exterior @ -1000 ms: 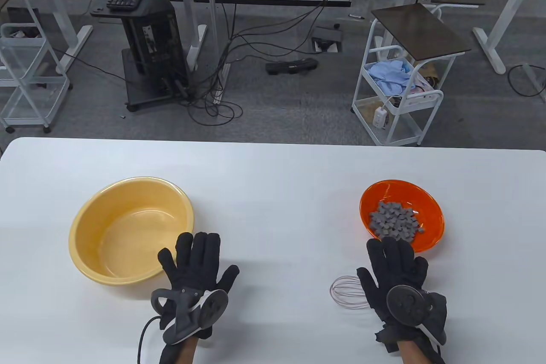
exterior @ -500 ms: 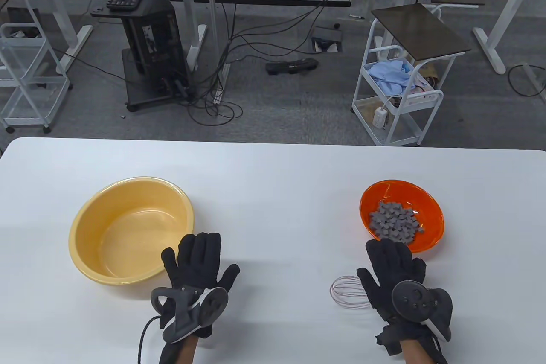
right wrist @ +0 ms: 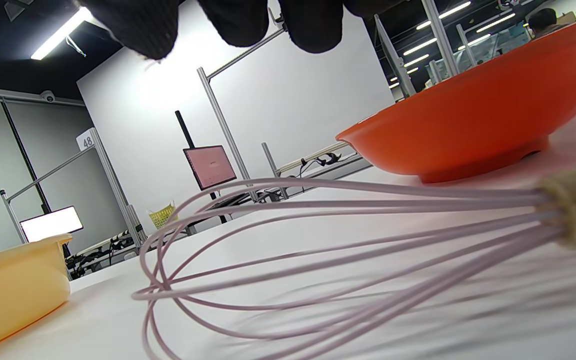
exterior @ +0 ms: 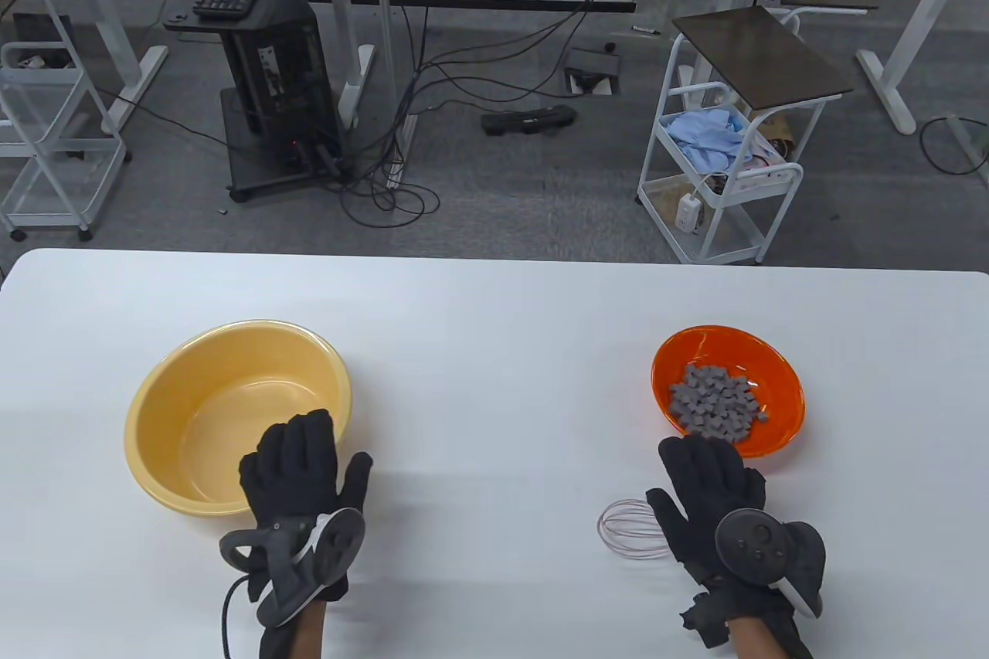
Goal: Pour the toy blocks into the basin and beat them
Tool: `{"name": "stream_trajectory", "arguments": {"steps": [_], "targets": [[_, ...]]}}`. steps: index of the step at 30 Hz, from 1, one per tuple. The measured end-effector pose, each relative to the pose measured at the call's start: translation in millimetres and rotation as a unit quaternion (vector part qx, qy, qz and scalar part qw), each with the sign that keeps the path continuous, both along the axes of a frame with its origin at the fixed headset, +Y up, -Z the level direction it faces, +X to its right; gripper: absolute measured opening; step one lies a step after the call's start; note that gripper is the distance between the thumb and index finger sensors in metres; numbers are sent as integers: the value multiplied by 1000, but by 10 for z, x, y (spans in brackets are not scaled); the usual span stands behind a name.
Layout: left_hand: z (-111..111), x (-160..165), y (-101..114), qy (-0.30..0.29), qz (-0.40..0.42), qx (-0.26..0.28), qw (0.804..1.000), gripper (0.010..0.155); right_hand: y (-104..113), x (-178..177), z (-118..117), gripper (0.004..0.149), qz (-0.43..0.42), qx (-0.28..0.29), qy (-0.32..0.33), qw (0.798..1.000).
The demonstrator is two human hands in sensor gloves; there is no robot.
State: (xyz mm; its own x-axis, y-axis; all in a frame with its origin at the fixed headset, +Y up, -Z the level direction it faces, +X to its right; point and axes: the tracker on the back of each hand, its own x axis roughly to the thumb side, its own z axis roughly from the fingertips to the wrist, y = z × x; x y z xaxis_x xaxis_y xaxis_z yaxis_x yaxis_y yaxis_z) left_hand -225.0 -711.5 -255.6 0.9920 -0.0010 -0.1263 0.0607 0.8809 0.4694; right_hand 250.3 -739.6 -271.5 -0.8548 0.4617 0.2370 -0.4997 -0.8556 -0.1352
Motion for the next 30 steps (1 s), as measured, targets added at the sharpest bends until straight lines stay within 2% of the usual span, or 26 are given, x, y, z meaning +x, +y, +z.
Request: {"name": "stream_trajectory", "arguments": {"steps": [7, 10, 13, 18, 23, 26, 30], "targets": [[108, -474, 25, 119, 45, 20, 992, 70, -16, -53, 7, 62, 2, 2, 4, 1000], [152, -636, 10, 175, 72, 1, 982, 73, -26, -62, 11, 62, 0, 0, 4, 1000], [184, -785, -36, 201, 107, -12, 974, 75, -37, -69, 14, 62, 2, -3, 4, 1000], [212, -975, -145, 233, 190, -44, 953, 82, -42, -81, 16, 62, -1, -6, 4, 1000], [187, -1053, -272, 232, 276, -76, 930, 92, -49, -104, 17, 62, -1, -6, 8, 1000], [166, -1073, -346, 233, 314, -85, 916, 92, -54, -107, 18, 63, -1, -8, 9, 1000], [170, -1127, -419, 213, 410, -64, 885, 90, -50, -100, 20, 63, -2, -8, 8, 1000]]}}
